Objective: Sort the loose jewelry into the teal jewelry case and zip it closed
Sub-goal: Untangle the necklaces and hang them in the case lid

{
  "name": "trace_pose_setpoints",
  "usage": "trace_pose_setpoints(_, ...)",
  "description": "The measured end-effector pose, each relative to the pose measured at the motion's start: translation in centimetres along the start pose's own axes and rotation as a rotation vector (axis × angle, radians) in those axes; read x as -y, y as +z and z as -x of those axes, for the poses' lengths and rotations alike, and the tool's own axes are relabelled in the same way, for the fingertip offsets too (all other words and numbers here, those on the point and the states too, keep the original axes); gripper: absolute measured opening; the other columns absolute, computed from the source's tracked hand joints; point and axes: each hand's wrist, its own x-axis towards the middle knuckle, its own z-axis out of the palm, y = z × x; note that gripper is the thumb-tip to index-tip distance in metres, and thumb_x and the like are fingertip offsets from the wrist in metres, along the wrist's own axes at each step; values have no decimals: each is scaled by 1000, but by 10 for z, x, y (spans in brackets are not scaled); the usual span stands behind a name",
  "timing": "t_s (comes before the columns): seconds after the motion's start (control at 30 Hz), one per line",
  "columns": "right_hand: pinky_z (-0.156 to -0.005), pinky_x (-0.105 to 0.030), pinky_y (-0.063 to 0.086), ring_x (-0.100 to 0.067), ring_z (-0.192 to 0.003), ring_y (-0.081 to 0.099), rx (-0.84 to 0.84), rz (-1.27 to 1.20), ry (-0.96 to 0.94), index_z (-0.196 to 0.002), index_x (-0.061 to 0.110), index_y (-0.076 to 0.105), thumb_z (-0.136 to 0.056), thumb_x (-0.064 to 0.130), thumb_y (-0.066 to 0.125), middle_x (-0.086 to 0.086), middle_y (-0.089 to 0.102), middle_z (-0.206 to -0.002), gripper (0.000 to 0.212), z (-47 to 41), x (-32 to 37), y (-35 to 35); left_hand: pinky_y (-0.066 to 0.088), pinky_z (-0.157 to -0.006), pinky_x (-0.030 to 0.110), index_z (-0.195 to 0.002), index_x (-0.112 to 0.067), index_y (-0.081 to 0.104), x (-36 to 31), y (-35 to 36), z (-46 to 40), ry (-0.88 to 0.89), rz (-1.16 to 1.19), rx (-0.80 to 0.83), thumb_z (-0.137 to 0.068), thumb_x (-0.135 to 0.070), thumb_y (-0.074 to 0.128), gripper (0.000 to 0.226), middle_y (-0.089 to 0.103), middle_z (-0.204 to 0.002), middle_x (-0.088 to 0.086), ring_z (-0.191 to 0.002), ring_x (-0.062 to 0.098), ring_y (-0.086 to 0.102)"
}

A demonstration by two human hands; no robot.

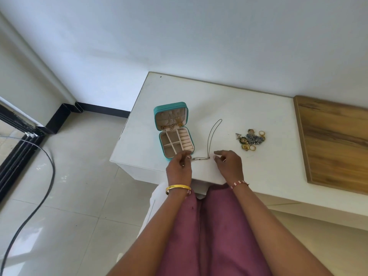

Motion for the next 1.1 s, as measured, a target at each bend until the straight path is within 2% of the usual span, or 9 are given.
trace_pose_setpoints(0.23, -70, -29, 40, -31, -97, 56, -84, 243, -16, -101, 3, 65, -87, 33, 60, -16, 60, -104, 34, -6, 21, 12, 49, -87, 28, -94, -15, 67, 8, 9, 7, -67, 30, 71, -89, -4, 48, 23, 68, -87, 4, -82, 14, 61)
trace_pose_setpoints(0.37, -67, -30, 37, -32, -100, 53, -79, 470, -115, -102, 1, 63, -92, 16, 51, -16, 60, -105, 21, -11, 30, 18, 49, -87, 27, -93, -18, 65, 9, 11, 7, -82, 15, 96, -89, -5, 47, 23, 67, -86, 3, -83, 15, 62)
trace_pose_setpoints(0.47, -59, -29, 41, -33, -78, 60, -77, 570, -147, -76, 1, 66, -73, -2, 66, -16, 65, -80, 4, -7, 40, 19, 50, -88, 29, -92, -19, 64, 10, 12, 6, -93, 20, 95, -89, -5, 47, 22, 68, -88, 6, -81, 16, 62)
trace_pose_setpoints(0.53, -47, -23, 42, -28, -52, 58, -126, 629, -174, -52, 6, 60, -44, -6, 79, -10, 59, -53, 23, -5, 38, 23, 51, -90, 33, -94, -17, 65, 11, 12, 4, -104, 28, 90, -90, -5, 48, 22, 68, -87, 6, -82, 17, 63)
trace_pose_setpoints(0.6, -48, -24, 45, -28, -52, 59, -134, 642, -175, -54, 5, 61, -45, -7, 77, -11, 60, -54, 22, -5, 34, 24, 51, -91, 36, -95, -17, 66, 12, 11, 4, -104, 18, 89, -90, -6, 47, 22, 67, -86, 4, -82, 17, 63)
trace_pose_setpoints(0.7, -74, -38, 46, -37, -90, 58, -57, 585, -160, -94, -6, 60, -80, -8, 48, -23, 63, -95, 18, -6, 27, 24, 51, -92, 36, -96, -17, 66, 12, 9, 5, -105, 18, 87, -91, -6, 47, 22, 67, -86, 3, -82, 16, 62)
trace_pose_setpoints(0.8, -87, -39, 40, -34, -108, 50, -27, 524, -42, -111, 0, 51, -90, 3, 39, -18, 55, -115, 24, -11, 20, 21, 51, -92, 38, -94, -17, 65, 9, 8, 5, -117, 44, 86, -90, -6, 48, 21, 67, -86, 5, -80, 17, 62)
trace_pose_setpoints(0.93, -88, -38, 41, -33, -105, 53, 84, 139, 116, -104, 4, 57, -93, 13, 43, -13, 61, -110, 20, -20, 15, 10, 51, -92, 41, -95, -18, 64, 5, 5, 4, -131, 72, 112, -90, -7, 48, 20, 67, -90, 6, -84, 19, 62)
trace_pose_setpoints(1.1, -63, -23, 39, -22, -83, 52, 116, -304, 97, -88, 5, 55, -90, 7, 44, -9, 59, -88, 12, -5, 21, -16, 47, -94, 29, -105, -14, 65, -4, 2, 6, -24, -16, 171, -89, -8, 51, 22, 68, -105, 10, -94, 17, 59)
